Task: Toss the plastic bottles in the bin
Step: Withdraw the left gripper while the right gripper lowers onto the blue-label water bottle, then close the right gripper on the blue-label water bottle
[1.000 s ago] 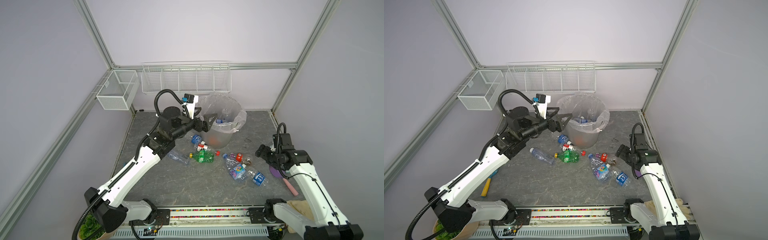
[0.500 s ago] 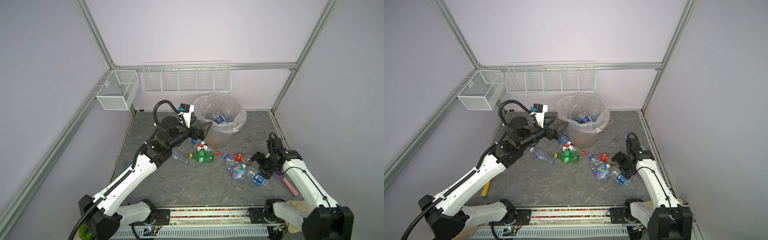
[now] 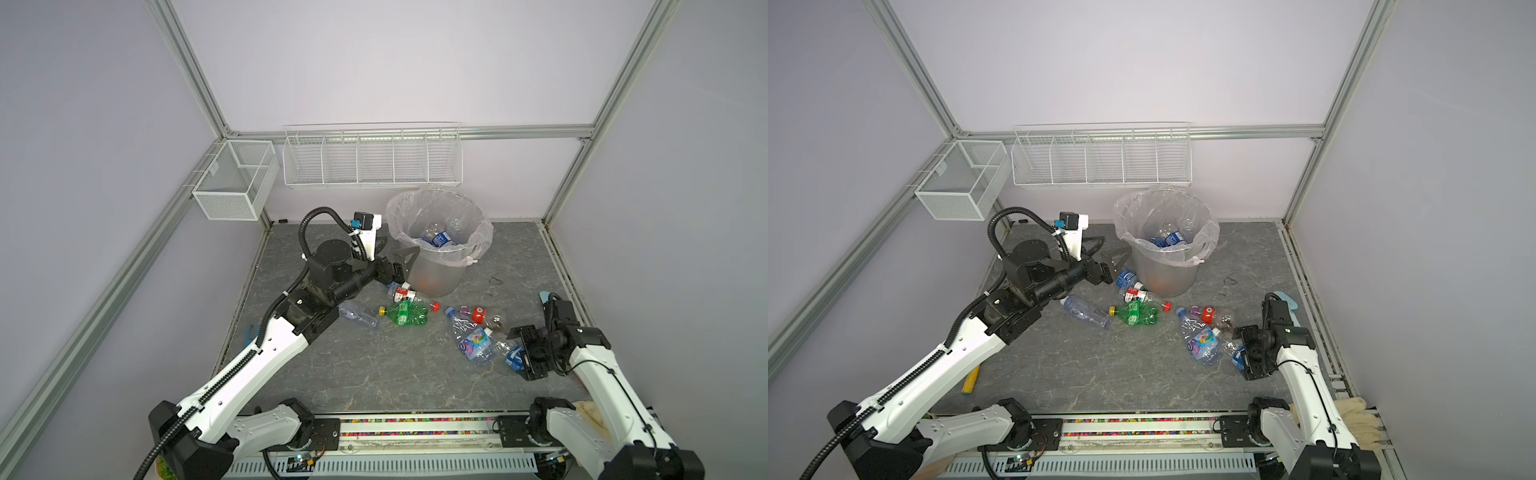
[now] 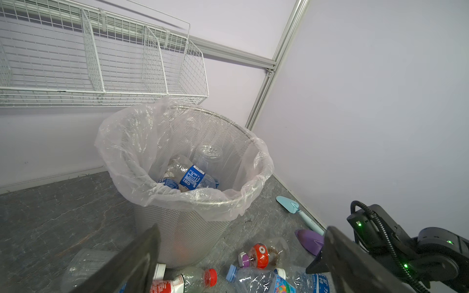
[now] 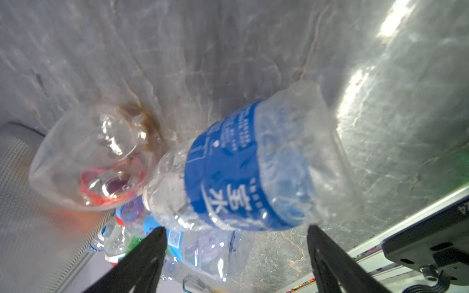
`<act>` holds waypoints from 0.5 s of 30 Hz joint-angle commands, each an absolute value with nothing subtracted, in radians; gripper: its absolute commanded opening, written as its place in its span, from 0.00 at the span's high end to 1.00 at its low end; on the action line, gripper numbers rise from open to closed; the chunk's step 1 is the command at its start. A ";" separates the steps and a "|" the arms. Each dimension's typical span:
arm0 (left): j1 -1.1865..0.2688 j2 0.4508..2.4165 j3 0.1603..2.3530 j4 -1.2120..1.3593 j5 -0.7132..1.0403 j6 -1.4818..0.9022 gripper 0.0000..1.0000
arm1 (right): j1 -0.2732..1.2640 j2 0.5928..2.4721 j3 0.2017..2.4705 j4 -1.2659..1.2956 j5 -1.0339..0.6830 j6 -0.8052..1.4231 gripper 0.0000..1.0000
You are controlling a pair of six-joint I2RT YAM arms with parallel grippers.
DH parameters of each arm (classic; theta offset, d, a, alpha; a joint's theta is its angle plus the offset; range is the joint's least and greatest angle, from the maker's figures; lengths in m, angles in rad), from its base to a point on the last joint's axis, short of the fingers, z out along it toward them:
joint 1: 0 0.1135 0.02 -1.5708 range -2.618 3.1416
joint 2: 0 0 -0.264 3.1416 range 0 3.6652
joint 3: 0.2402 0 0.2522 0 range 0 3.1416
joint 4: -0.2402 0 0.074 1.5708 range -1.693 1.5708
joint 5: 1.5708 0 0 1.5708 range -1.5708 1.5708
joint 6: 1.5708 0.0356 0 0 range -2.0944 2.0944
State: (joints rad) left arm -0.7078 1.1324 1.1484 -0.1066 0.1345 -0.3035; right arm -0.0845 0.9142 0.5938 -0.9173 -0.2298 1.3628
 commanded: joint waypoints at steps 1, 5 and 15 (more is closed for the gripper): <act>-0.713 1.105 1.132 -0.104 0.120 -0.311 0.01 | -0.124 0.834 0.569 -0.881 -0.211 1.494 0.11; -0.713 1.103 1.127 -0.104 0.118 -0.308 0.01 | -0.171 0.817 0.576 -0.865 -0.201 1.498 0.11; -0.713 1.104 1.120 -0.100 0.116 -0.307 0.01 | -0.211 1.001 0.599 -0.837 -0.245 1.461 0.11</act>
State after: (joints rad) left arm -0.7078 1.1179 1.1385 -0.1062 0.1272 -0.3035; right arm -0.2024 0.9806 0.5976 -0.8577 -0.2298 1.4212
